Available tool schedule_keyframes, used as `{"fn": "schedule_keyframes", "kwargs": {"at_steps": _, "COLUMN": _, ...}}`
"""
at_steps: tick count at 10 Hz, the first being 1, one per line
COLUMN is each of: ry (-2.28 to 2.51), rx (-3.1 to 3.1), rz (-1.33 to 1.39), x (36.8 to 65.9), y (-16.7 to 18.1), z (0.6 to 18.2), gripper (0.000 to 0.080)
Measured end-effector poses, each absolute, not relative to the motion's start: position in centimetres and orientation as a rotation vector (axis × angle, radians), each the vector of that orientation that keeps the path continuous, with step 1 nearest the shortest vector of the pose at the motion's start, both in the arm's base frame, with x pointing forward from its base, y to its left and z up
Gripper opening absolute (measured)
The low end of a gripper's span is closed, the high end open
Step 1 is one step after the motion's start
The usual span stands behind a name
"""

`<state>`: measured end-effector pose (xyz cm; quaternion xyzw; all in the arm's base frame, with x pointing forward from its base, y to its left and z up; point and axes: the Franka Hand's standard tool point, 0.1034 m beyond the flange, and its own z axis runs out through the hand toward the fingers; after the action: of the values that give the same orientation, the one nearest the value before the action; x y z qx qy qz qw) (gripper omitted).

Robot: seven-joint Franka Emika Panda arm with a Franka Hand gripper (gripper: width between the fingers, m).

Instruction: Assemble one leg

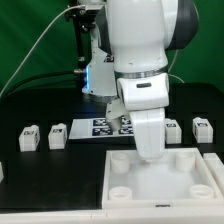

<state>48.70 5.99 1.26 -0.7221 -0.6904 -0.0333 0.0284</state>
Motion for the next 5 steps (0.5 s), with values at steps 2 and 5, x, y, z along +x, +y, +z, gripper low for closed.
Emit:
{"fn": "schedule_keyframes", "kwargs": {"at_steps": 2, "ry": -2.147, "rx": -2.213, "rz": -0.110, "x": 49.03, "y": 6.04, "z": 1.25, "gripper": 0.0060}}
{"fn": "schedule_keyframes", "kwargs": {"at_steps": 5, "ry": -2.151, "rx": -2.209, "rz": -0.111, "x": 49.01, "y": 6.01, "z": 1.26, "gripper": 0.0060}}
